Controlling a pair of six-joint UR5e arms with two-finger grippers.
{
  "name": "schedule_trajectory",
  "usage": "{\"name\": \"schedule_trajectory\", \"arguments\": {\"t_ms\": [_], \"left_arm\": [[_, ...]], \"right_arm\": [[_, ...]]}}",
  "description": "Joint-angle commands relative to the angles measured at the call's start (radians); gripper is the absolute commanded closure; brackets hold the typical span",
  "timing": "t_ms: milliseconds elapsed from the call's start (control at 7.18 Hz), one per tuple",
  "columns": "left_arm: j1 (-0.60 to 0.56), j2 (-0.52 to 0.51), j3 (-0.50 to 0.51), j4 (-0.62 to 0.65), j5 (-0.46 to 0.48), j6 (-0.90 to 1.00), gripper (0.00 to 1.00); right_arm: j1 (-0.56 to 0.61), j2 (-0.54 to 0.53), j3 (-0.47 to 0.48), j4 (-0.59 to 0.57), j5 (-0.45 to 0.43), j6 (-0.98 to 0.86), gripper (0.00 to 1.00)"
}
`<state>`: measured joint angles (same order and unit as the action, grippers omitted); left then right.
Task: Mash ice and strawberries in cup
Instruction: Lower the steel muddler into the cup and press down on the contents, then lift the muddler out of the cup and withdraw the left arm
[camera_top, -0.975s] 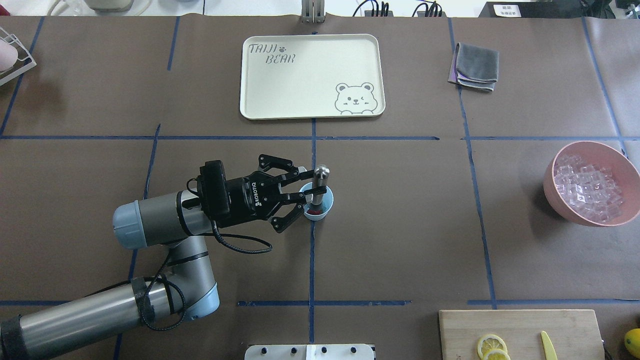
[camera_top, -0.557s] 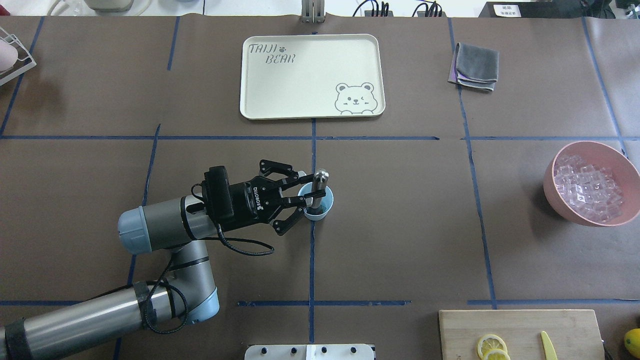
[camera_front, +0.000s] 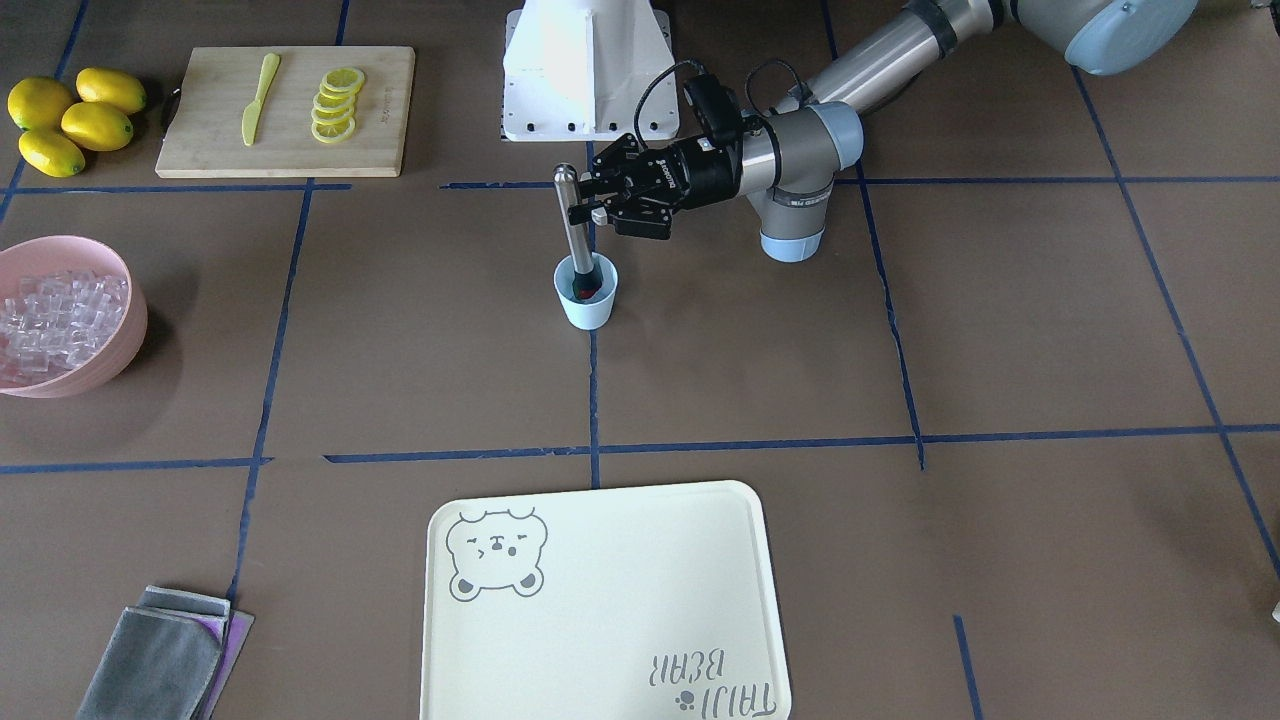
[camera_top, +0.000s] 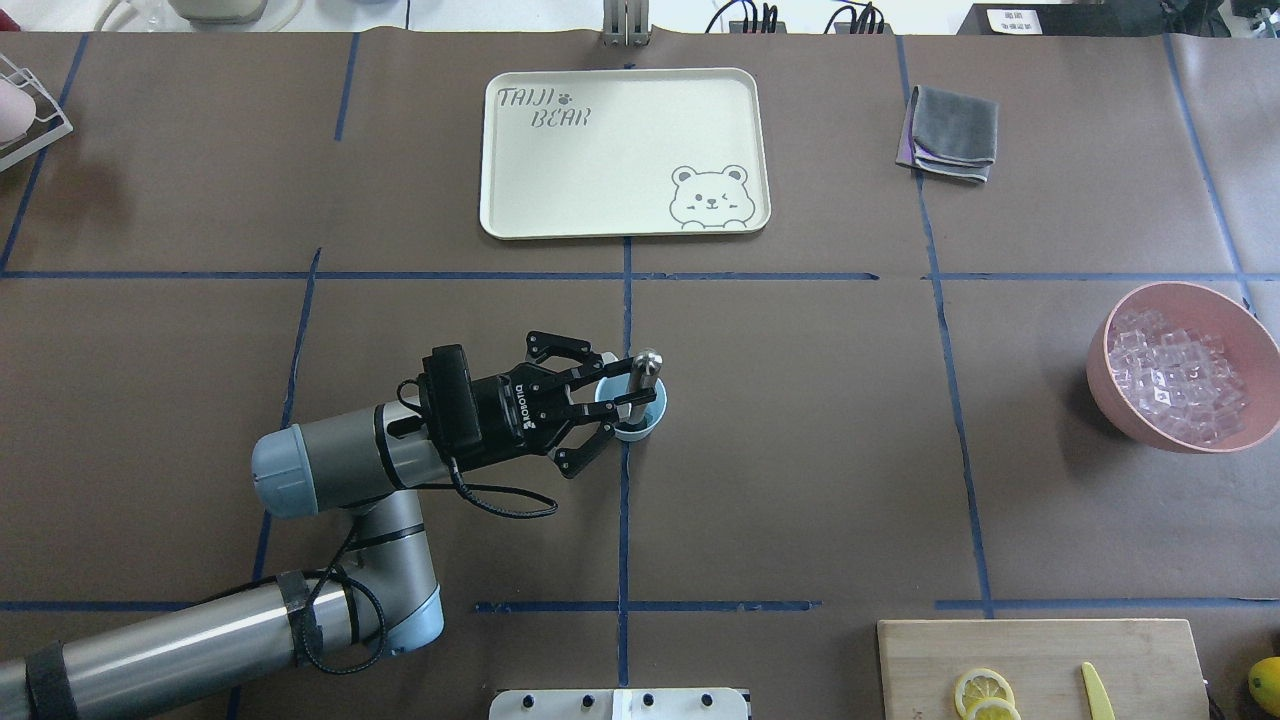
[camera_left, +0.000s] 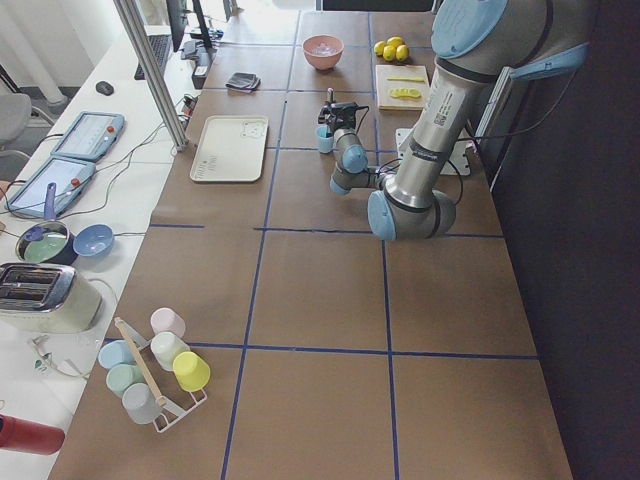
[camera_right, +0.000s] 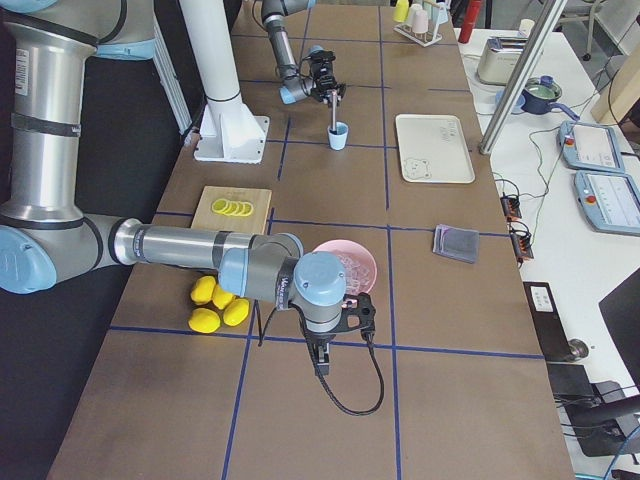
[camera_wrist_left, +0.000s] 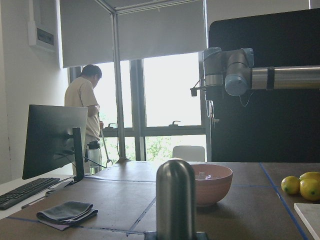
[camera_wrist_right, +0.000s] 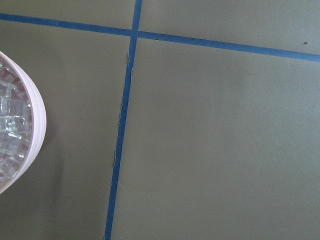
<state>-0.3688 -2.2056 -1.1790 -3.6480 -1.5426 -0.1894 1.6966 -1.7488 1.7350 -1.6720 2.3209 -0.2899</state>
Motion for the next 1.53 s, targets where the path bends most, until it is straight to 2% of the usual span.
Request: {"name": "schedule_trajectory", "arguments": {"t_ms": [0,139,279,557,836,1115,1254,1393], "left_arm": [[-0.008,-0.025,-0.013,0.005,0.024,-0.002,1.0],[-0.034,-0.025,-0.048,0.023,0.022,-0.013,1.0],[-0.056,-0.023,-0.113,0.108,0.022,-0.031,1.0],[-0.106,-0.014,-0.316,0.42,0.021,-0.065,1.0],[-0.154,-0.014,-0.455,0.71,0.021,-0.064,1.0],[-0.203,-0.005,-0.603,1.099,0.0,-0.051,1.0],[-0.24,-0.005,-0.634,1.255,-0.042,-0.051,1.0],[-0.292,-0.005,-0.64,1.372,-0.127,-0.051,1.0]], "right_arm": [[0.0,0.0,0.0,0.0,0.0,0.0,0.0],[0.0,0.0,0.001,0.0,0.0,0.0,0.0],[0.0,0.0,0.003,0.0,0.0,0.0,0.0],[0.0,0.0,0.006,0.0,0.0,0.0,0.0],[0.0,0.0,0.005,0.0,0.0,0.0,0.0],[0.0,0.0,0.0,0.0,0.0,0.0,0.0],[0.0,-0.001,-0.003,0.0,0.0,0.0,0.0],[0.0,-0.001,-0.008,0.0,0.0,0.0,0.0]]}}
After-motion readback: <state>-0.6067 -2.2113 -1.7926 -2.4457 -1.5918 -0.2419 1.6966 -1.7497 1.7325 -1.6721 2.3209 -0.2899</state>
